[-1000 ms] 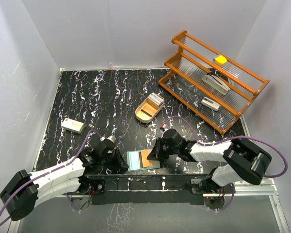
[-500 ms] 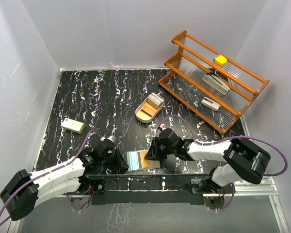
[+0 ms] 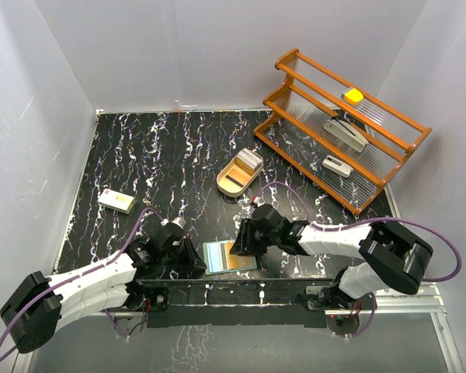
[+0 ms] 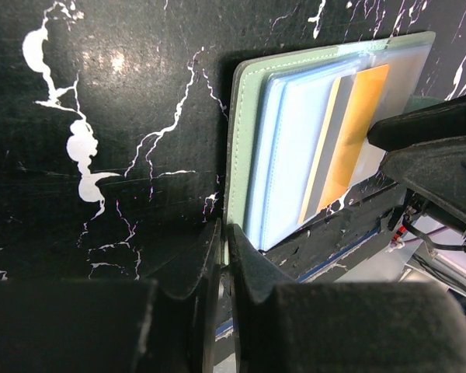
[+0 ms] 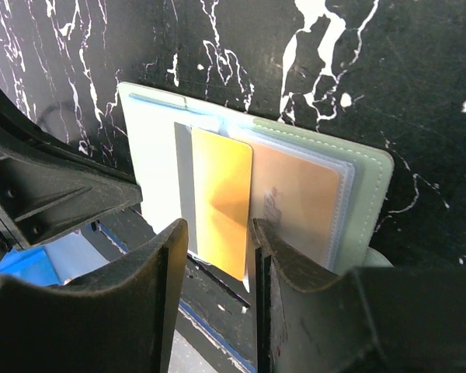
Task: Put the credit cards into the card holder
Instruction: Insert the credit card into the card holder.
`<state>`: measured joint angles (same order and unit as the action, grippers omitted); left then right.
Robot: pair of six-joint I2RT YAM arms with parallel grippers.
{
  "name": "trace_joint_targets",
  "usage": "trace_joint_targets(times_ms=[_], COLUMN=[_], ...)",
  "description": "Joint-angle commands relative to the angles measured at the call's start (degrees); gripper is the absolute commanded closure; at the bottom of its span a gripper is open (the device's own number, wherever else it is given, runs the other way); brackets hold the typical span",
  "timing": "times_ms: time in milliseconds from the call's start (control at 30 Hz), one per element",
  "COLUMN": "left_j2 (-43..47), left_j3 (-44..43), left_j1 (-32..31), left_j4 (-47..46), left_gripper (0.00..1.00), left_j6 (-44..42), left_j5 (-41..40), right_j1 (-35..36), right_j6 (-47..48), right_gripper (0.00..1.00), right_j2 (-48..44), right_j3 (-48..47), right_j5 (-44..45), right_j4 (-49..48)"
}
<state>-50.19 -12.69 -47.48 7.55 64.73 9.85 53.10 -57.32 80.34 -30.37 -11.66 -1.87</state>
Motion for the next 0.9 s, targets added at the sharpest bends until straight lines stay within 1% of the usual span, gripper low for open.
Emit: trace_joint_targets(times_ms=[0,200,867], left_j2=[0.0,0.1,-0.6], left_j3=[0.6,0.4,0.3], left_j1=[-0.3,-0.3,-0.3], left_j4=[0.6,1.1,0.4], left_gripper=[0.91,0.91,0.92], left_j6=[-0.3,-0.4,-0.8], left_j5=[0.4,0.1,0.2], right_j1=[0.8,1.4,4.1], right_j6=[0.6,1.1,-1.3], right_gripper=[0.64,0.63,0.61], right_j2=[1.5,3.4,6.5], right_j3=[-2.6,-4.2,-5.2], right_j5=[1.2,0.8,-1.8], right_j4=[-1.3,-1.5,-8.2])
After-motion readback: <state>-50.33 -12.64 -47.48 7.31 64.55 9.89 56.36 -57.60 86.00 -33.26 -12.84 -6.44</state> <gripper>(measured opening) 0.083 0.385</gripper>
